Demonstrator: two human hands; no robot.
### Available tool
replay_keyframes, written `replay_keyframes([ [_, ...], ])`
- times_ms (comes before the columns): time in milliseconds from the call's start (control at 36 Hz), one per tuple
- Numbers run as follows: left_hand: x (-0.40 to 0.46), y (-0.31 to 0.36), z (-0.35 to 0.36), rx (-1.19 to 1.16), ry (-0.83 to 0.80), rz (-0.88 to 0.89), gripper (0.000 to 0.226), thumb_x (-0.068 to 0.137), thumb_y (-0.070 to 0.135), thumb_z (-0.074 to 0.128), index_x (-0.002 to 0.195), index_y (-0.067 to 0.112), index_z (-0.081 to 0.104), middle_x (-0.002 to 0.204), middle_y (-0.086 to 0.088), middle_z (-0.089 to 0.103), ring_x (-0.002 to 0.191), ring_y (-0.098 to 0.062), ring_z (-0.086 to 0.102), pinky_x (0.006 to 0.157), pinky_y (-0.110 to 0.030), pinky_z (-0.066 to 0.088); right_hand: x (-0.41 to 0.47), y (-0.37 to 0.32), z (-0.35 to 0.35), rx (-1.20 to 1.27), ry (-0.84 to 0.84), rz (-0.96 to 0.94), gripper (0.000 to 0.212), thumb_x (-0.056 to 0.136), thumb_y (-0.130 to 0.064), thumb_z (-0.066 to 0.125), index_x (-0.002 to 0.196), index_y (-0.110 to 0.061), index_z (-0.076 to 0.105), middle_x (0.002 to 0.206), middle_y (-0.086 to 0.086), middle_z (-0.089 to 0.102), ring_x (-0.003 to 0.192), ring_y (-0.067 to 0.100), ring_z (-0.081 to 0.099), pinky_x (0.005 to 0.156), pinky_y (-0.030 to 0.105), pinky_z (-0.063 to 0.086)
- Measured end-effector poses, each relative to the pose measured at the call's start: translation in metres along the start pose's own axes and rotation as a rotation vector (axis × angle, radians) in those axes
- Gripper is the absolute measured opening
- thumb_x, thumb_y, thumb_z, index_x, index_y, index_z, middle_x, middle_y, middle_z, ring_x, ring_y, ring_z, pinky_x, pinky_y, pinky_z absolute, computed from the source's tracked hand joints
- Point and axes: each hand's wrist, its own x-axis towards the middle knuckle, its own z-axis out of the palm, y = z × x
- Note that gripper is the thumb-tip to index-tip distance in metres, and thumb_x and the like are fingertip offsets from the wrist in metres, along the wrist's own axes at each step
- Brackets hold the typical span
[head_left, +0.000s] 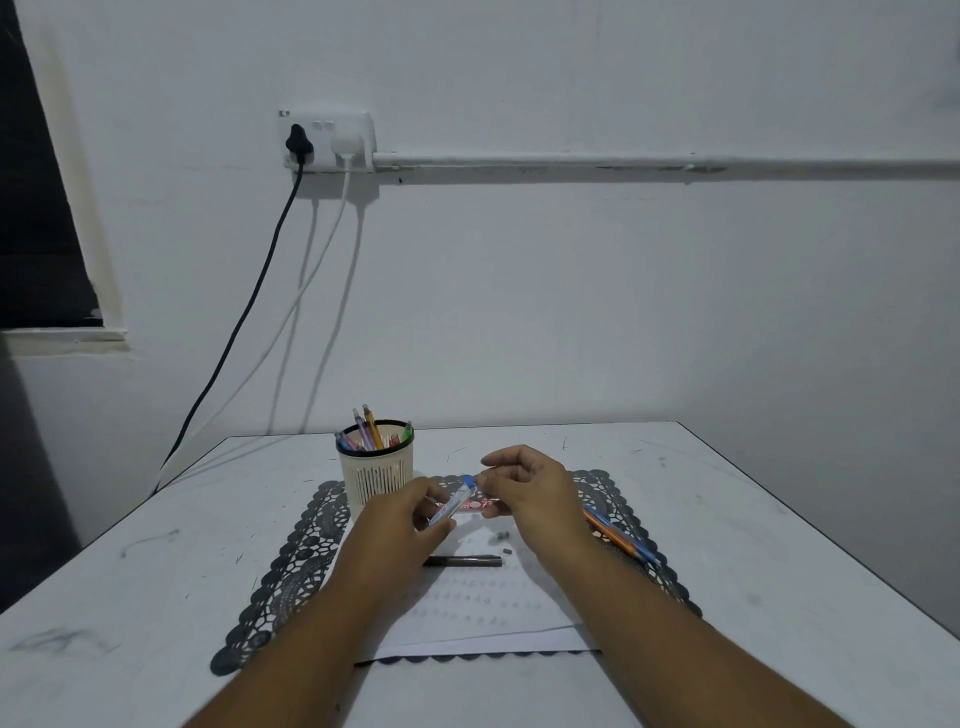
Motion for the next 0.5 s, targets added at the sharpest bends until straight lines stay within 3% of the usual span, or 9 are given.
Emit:
replay_keyframes([
  [194,-0.0027,0.0034,-0.0009,-0.032,0.001,0.014,0.021,0.086,0.019,0.081,0.098,0.033,0.072,0.08,0.011,0.072,0.077,-0.003,0.066,0.072,-0.035,0.058,0.0002,0.0009,0.0003,0.04,-0.006,0.082,0.008,0.087,-0.004,0.078,0.091,-0.011,0.079,0.083,0.011,0.077,0.07,0.023,0.07,0.082,0.064,0.056],
  [389,-0.0026,0.0038,-0.0006,-0.045,-0.01,0.013,0.022,0.086,0.018,0.081,0.101,0.032,0.073,0.083,0.011,0.073,0.078,-0.004,0.067,0.074,-0.034,0.059,-0.0002,-0.0018,0.0002,0.121,-0.016,0.157,0.006,0.087,-0.002,0.077,0.088,-0.007,0.079,0.083,0.01,0.075,0.066,0.019,0.067,0.068,0.035,0.058],
  [500,-0.0027,0.0035,-0.0005,-0.046,-0.013,0.012,0.022,0.086,0.019,0.081,0.1,0.032,0.073,0.083,0.011,0.073,0.079,-0.005,0.067,0.074,-0.034,0.059,-0.0009,-0.0034,0.0003,0.077,-0.015,0.134,0.008,0.089,-0.002,0.075,0.084,-0.009,0.077,0.08,0.009,0.074,0.066,0.023,0.064,0.064,0.038,0.054],
])
